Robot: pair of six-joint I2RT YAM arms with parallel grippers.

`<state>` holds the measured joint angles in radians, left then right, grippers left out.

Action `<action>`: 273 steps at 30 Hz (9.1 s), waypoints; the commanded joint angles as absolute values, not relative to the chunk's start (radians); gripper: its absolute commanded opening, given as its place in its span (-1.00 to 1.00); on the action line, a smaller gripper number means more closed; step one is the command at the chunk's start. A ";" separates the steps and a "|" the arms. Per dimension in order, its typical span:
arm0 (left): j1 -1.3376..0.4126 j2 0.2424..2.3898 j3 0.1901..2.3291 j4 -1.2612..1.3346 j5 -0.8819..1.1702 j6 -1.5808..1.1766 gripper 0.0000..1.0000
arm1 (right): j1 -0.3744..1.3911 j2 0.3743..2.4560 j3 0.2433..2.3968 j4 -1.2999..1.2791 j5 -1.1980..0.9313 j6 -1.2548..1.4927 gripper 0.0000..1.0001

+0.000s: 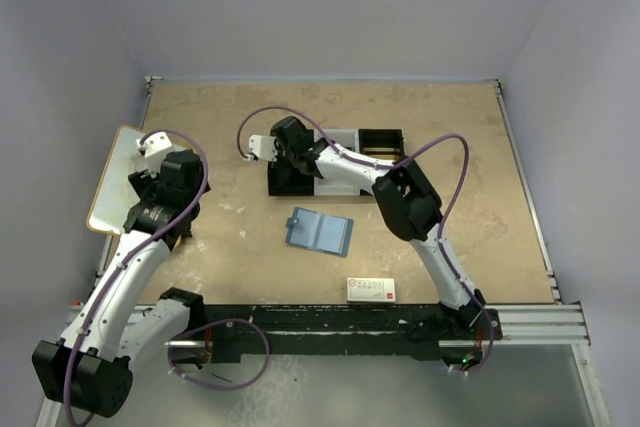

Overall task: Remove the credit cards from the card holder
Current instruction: Place the credit card in the storage box, then move the distractor to the center of the board.

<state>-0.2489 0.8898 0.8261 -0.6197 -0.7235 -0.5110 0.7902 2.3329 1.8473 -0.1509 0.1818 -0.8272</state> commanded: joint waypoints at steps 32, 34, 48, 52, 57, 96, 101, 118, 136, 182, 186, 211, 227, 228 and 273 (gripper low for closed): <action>-0.245 0.911 0.832 -0.591 -0.697 -0.490 0.63 | 0.790 2.317 1.853 -0.139 0.262 -0.705 -0.17; -0.245 0.915 0.831 -0.592 -0.694 -0.487 0.62 | 0.790 2.314 1.850 -0.135 0.255 -0.701 -0.17; -0.245 0.922 0.830 -0.590 -0.674 -0.486 0.61 | 0.790 2.313 1.857 -0.141 0.228 -0.683 0.04; -0.245 0.924 0.828 -0.588 -0.663 -0.485 0.61 | 0.788 2.312 1.852 -0.142 0.231 -0.683 0.12; -0.245 0.924 0.828 -0.587 -0.660 -0.485 0.61 | 0.785 2.293 1.841 -0.127 0.225 -0.658 0.13; -0.245 0.911 0.821 -0.573 -0.599 -0.460 0.61 | 1.178 1.398 1.075 -0.578 -0.076 0.929 0.42; -0.246 0.910 0.821 -0.573 -0.594 -0.461 0.61 | 1.272 1.519 1.083 -0.621 -0.038 0.982 0.41; -0.245 0.916 0.821 -0.571 -0.587 -0.458 0.60 | 0.895 1.221 0.681 -0.671 0.076 1.134 0.43; -0.246 0.915 0.821 -0.568 -0.582 -0.457 0.59 | 0.870 1.130 0.714 -0.516 -0.198 0.924 0.44; -0.246 0.943 0.818 -0.570 -0.569 -0.453 0.58 | 0.513 1.296 0.633 -0.656 0.196 1.207 0.60; -0.246 0.946 0.818 -0.570 -0.571 -0.455 0.58 | 0.426 1.252 0.601 -0.645 0.183 1.228 0.61; -0.245 0.939 0.817 -0.559 -0.535 -0.448 0.58 | 0.442 0.922 0.585 -0.774 -0.009 1.177 0.75; -0.245 0.946 0.813 -0.555 -0.510 -0.446 0.58 | 0.454 1.200 0.796 -0.738 0.352 1.177 0.78; -0.245 0.950 0.813 -0.555 -0.503 -0.446 0.58 | 0.455 1.193 0.793 -0.634 0.299 1.053 0.78; -0.577 1.350 0.646 -0.152 0.090 -0.718 0.22 | 0.578 1.491 0.651 0.284 -0.357 0.923 0.05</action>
